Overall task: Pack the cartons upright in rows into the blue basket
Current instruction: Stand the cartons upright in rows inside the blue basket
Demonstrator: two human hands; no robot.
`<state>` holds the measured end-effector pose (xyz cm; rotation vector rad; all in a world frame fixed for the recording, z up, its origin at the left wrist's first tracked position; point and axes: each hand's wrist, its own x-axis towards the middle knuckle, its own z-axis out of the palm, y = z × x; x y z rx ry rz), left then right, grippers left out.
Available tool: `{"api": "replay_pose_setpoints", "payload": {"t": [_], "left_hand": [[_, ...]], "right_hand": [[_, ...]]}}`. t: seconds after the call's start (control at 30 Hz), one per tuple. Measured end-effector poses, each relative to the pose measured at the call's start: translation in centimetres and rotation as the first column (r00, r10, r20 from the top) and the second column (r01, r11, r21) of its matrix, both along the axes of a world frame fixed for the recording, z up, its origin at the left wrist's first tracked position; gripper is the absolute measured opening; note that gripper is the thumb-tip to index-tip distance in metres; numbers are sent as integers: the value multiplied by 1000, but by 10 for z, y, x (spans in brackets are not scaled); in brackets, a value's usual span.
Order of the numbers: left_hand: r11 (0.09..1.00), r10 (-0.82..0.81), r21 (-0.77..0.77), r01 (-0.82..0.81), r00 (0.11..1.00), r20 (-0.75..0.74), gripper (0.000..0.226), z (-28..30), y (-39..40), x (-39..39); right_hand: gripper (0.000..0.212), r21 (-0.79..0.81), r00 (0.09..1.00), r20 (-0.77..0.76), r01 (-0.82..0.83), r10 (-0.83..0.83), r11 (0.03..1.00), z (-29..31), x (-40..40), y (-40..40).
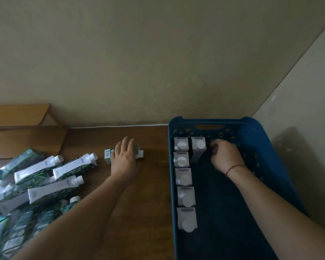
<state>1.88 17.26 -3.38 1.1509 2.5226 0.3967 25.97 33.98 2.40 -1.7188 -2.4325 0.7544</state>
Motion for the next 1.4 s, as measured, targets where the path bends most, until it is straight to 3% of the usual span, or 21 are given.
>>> {"api": "replay_pose_setpoints", "payload": {"t": [0.1,0.2,0.27,0.33,0.4,0.5,0.6,0.7,0.77,0.83,0.87,0.97,1.03,1.1,1.17,1.27,1.33,1.4], "left_hand": [[989,-81,-134,68,992,-92,85,-18,1,-19],[973,-149,-210,97,957,-250,68,-22,1,-27],[971,-167,-212,114,953,-251,65,-20,-4,-31],[990,-134,-73,121,968,-210,67,-20,-12,-31],[970,-58,231,74,996,-75,65,-13,-20,-21],[794,-51,608,23,998,29,59,18,-28,9],[544,-146,800,251,968,-205,55,68,-27,41],[281,-311,781,558,822,-476,45,113,-20,63],[236,-393,710,664,733,-555,40,131,-13,74],[305,-438,675,672,728,-527,57,135,-8,81],[383,-456,679,627,767,-451,69,130,-8,83],[701,-345,667,252,939,8,83,108,-16,93],[838,-245,546,-1,893,378,83,91,-21,101],[890,-220,436,-131,715,663,81,76,-22,109],[906,-233,395,-150,603,763,68,71,-22,115],[883,-246,422,-208,560,791,42,67,-20,117],[880,-247,423,-216,552,796,40,66,-19,115],[880,-260,431,-200,555,790,48,62,-18,110]], "right_hand": [[31,136,999,-39,-22,28,991,19,3,-13],[28,179,987,-130,-74,98,981,30,7,-29],[28,184,973,-173,-117,150,976,33,10,-39],[26,212,944,-247,-165,217,963,35,11,-50],[27,254,883,-359,-219,302,942,39,9,-64],[33,300,743,-543,-262,390,917,45,4,-87],[69,224,625,-678,-327,388,918,58,-4,-107],[88,227,470,-796,-355,383,907,76,-9,-121],[74,365,452,-787,-208,420,908,83,-5,-121],[59,411,475,-795,-37,377,911,83,7,-115],[54,397,488,-810,47,326,917,81,15,-111],[51,320,494,-854,255,162,912,70,37,-95],[52,296,576,-815,320,64,900,65,46,-82],[56,256,756,-653,290,-56,922,55,45,-67],[60,182,875,-473,210,-102,961,36,35,-57],[56,-25,883,-441,167,-161,986,8,10,-55],[59,-186,866,-470,91,-170,978,-5,-2,-62],[77,-276,878,-450,41,-167,960,-16,-7,-67]]}}
